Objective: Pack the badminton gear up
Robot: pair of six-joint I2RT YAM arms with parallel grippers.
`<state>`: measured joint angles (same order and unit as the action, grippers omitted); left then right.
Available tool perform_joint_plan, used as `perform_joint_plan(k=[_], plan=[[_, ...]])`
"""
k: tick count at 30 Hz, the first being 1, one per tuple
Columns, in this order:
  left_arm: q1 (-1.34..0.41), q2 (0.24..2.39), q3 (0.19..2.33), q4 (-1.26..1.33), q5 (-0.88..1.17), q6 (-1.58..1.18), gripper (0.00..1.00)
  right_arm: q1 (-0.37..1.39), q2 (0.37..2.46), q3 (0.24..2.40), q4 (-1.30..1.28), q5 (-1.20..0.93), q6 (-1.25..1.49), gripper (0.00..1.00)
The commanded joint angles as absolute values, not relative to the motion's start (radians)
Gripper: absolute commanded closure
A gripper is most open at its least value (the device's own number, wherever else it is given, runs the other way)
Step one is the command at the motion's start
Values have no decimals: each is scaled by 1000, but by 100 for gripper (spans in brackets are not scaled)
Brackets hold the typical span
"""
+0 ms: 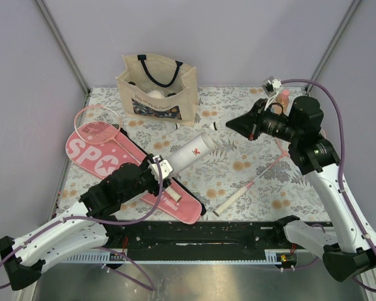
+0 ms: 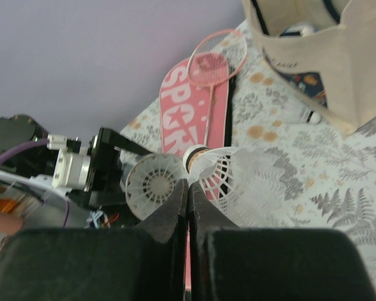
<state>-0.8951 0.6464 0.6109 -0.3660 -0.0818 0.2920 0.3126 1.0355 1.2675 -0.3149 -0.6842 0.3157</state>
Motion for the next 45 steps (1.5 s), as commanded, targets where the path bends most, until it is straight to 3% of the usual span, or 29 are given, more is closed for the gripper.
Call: perform_joint_plan(k=[1,17,28,34,45], plan=[[-899,644,644,-299,-97,298,45,379,1037,1278,-422,-736,262,100],[-897,609,626,-275,-5,311,46,494,1115,1241,-359,-880,298,99],[-897,600,624,-268,22,316,46,566,1180,1239,-295,-917,325,94],[-897,607,626,-270,-24,318,46,572,1180,1255,-293,-873,357,77],[-896,594,638,-281,-199,302,47,563,1059,1336,-367,-568,417,41]])
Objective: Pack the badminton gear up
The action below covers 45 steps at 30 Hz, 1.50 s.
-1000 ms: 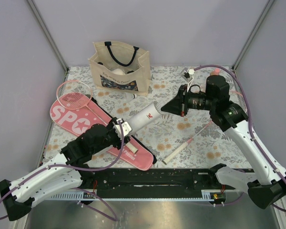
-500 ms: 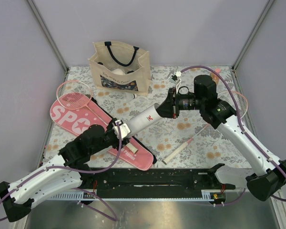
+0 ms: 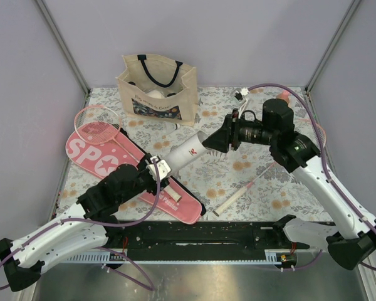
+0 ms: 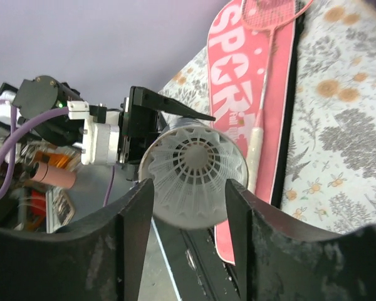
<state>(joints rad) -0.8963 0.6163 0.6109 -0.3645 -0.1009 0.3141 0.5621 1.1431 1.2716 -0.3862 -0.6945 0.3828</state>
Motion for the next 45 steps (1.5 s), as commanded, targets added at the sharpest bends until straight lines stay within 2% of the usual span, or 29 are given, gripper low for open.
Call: perform_joint_plan(k=[1,4,9,13,17,26,31,33,36,38,45], plan=[[-897,586,637,-282,-207,302,47,563,1046,1336,-356,-528,419,39],[-897,574,643,-284,-247,287,48,561,1008,1312,-310,-413,440,35],[-897,525,657,-273,-486,253,49,564,997,1186,-132,-221,520,36],[-897,456,644,-235,-638,252,48,561,1072,1108,-48,-69,592,37],[-897,384,623,-190,-675,265,48,569,1213,1095,-11,-5,632,37],[-893,292,607,-144,-727,271,48,704,1664,1408,-77,264,433,37],[-891,255,597,-141,-741,268,48,782,1850,1577,-80,305,88,35],[-890,242,595,-134,-739,267,48,798,1934,1673,-171,334,-47,33],[-887,233,594,-124,-735,273,48,799,2067,1927,-424,495,116,33],[-876,232,595,-126,-730,270,48,804,2114,2012,-509,485,269,34],[-830,227,595,-126,-673,239,48,813,2088,1725,-221,471,780,32]])
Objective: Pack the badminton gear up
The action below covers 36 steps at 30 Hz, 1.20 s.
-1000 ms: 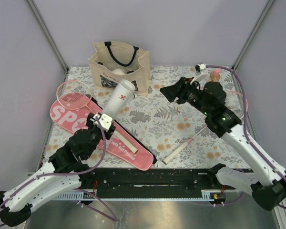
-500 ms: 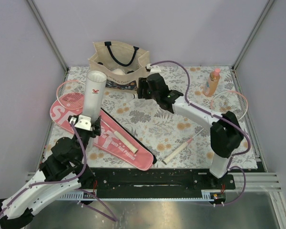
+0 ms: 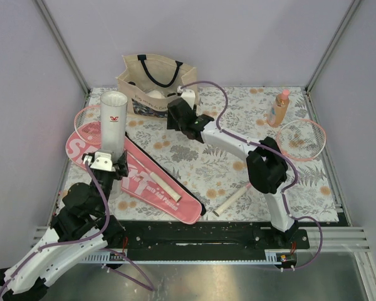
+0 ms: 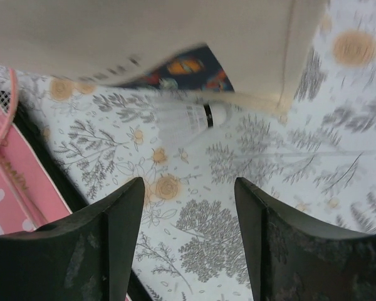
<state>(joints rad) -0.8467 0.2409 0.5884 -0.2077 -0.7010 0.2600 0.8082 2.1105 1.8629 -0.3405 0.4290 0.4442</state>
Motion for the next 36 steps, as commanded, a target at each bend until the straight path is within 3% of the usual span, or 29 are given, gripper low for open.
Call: perform_joint_plan(k=[1,7,19,23,36], plan=[[-830,226,594,-126,-670,236,48,815,2088,1701,-175,469,816,29],[-827,225,595,-123,-667,230,48,815,2126,1652,-40,528,960,27],[-813,202,583,-106,-675,244,48,815,2243,1649,129,414,1113,23],[-813,201,584,-114,-672,238,48,815,2276,1655,189,393,1158,16],[-810,201,575,-98,-687,259,48,798,2378,1726,138,399,1345,16]])
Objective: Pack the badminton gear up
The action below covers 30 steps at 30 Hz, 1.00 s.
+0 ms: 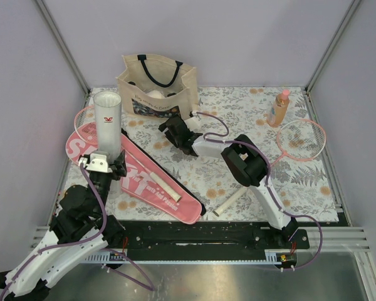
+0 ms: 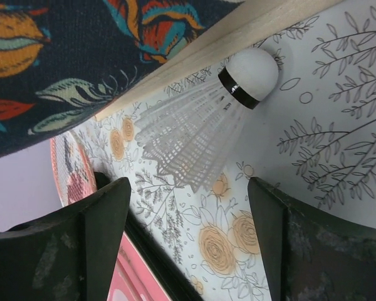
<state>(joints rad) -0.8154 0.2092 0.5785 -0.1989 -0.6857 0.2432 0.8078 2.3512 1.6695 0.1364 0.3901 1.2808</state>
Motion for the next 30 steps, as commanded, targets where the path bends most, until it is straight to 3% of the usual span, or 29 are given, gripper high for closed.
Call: perform_joint_plan(k=[1,11,19,27,30], plan=[[-808,201,574,-100,-686,259,48,796,2379,1726,124,405,1354,18],[-807,229,569,-84,-693,284,47,778,2373,1752,25,413,1356,33],[-808,222,564,-83,-683,285,46,772,2347,1701,87,405,1328,46],[-808,222,566,-90,-681,285,45,770,2191,1522,147,443,1139,55],[-808,213,565,-98,-678,276,45,767,2024,1360,69,601,1051,61]])
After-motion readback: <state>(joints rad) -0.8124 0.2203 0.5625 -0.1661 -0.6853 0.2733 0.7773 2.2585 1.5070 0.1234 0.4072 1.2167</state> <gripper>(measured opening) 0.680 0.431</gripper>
